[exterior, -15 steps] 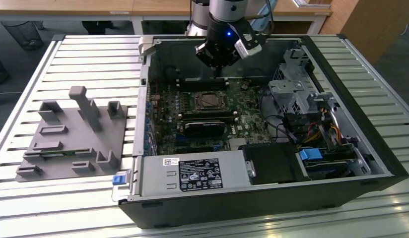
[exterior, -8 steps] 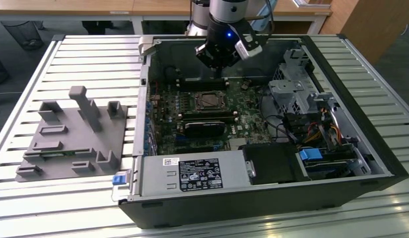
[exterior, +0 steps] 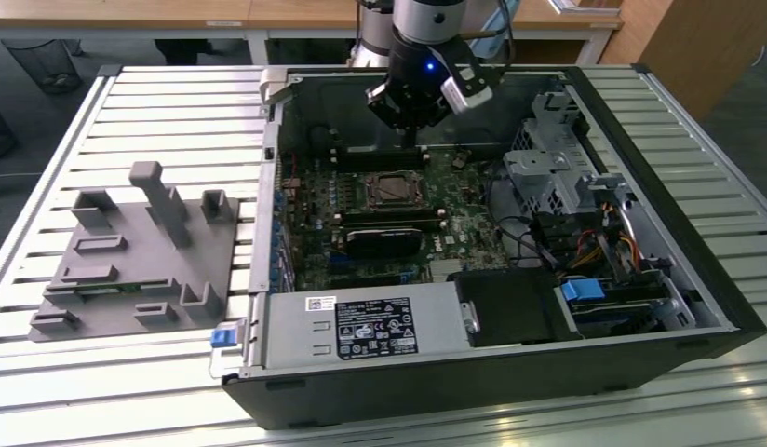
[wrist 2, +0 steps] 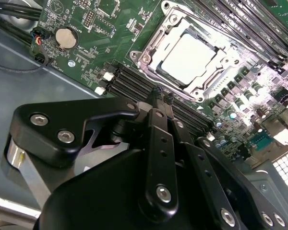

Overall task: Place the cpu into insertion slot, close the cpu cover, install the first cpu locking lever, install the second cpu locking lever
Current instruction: 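Install the second cpu locking lever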

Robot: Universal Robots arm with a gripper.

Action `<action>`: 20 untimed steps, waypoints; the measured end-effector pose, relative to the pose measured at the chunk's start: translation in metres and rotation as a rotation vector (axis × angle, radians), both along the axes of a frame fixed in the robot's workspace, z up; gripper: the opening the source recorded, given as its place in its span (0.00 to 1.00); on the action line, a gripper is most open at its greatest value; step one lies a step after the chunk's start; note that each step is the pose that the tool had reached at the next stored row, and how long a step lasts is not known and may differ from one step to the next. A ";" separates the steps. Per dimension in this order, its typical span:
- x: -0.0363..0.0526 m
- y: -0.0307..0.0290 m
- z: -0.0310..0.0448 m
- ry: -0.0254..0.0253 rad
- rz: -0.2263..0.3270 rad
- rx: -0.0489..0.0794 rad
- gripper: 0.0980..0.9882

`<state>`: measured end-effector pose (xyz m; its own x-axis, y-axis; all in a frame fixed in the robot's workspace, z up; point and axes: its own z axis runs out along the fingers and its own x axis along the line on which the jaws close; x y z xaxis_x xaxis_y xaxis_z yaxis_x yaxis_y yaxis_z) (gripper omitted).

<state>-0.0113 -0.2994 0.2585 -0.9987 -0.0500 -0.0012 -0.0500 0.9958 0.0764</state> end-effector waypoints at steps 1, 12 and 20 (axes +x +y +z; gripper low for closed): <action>0.0000 -0.0002 0.0000 0.0000 0.000 0.000 0.01; 0.0000 -0.0029 0.0000 -0.0001 0.000 0.000 0.01; 0.0000 -0.0048 0.0000 0.0000 0.000 0.000 0.01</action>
<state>-0.0113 -0.3043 0.2585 -0.9987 -0.0500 -0.0012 -0.0500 0.9958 0.0765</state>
